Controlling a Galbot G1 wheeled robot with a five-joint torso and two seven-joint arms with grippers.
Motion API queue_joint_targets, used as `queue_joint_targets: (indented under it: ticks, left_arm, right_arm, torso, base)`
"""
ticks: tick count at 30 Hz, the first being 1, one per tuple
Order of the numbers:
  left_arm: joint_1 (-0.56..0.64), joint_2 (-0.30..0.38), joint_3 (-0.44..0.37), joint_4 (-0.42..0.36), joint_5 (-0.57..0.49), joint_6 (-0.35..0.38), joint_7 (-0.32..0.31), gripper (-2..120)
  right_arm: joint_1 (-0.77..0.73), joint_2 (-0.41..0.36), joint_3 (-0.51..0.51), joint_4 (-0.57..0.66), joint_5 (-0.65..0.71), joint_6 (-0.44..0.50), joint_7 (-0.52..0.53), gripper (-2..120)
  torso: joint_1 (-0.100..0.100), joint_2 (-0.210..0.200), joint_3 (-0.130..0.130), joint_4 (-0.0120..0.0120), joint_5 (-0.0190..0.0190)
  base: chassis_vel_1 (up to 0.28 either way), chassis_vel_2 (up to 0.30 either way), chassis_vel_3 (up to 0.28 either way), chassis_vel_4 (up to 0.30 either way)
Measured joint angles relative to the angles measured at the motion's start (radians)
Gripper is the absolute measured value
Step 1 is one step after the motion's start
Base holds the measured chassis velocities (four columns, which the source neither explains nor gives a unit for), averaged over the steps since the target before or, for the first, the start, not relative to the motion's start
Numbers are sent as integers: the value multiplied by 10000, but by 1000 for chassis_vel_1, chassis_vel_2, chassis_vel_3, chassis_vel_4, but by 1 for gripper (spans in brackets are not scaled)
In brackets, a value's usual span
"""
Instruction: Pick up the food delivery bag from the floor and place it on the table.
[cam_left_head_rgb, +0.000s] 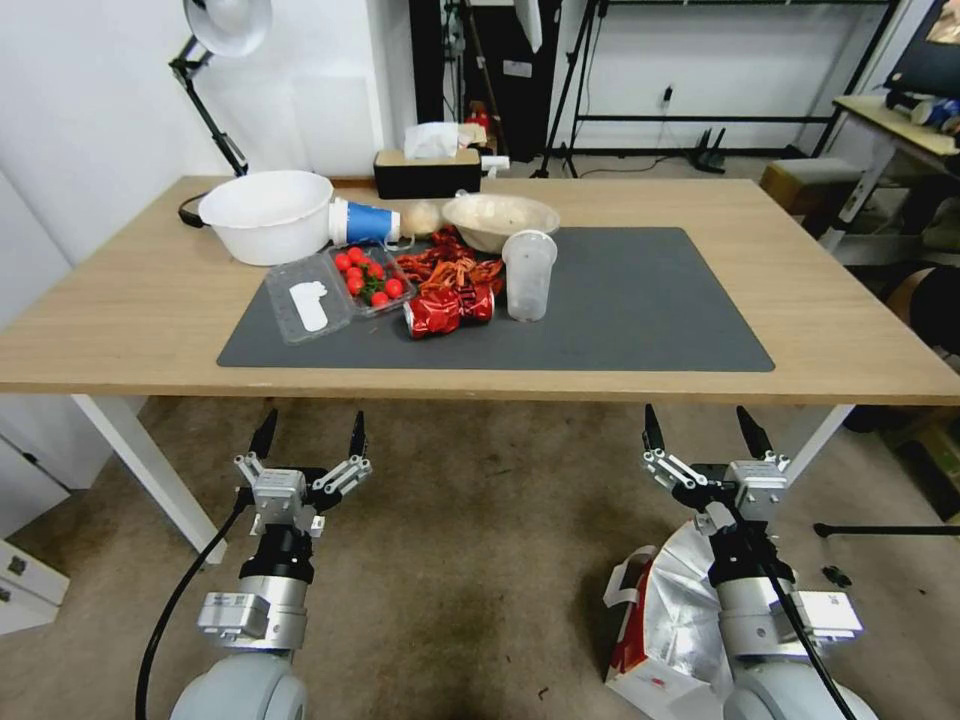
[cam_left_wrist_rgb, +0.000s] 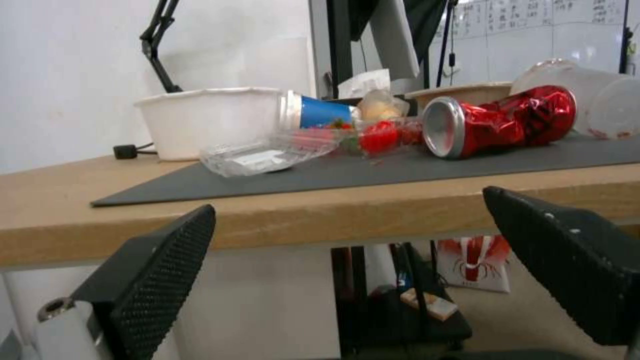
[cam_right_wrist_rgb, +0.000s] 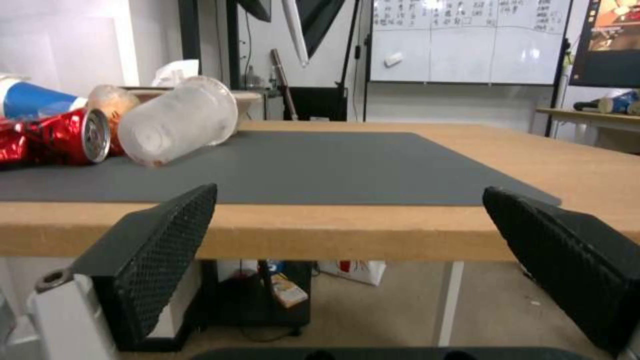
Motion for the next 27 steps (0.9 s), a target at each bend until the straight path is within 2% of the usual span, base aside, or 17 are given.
queue_joint_targets:
  ticks: [27]
  left_arm:
    - [-10,-25,18,140,-12,-79,205,100]
  right_arm:
    - [10,129,123,33,64,-14,-51,100]
  torso:
    - [-459,-1147,-693,0,-1]
  base:
    - [0,0,0,0]
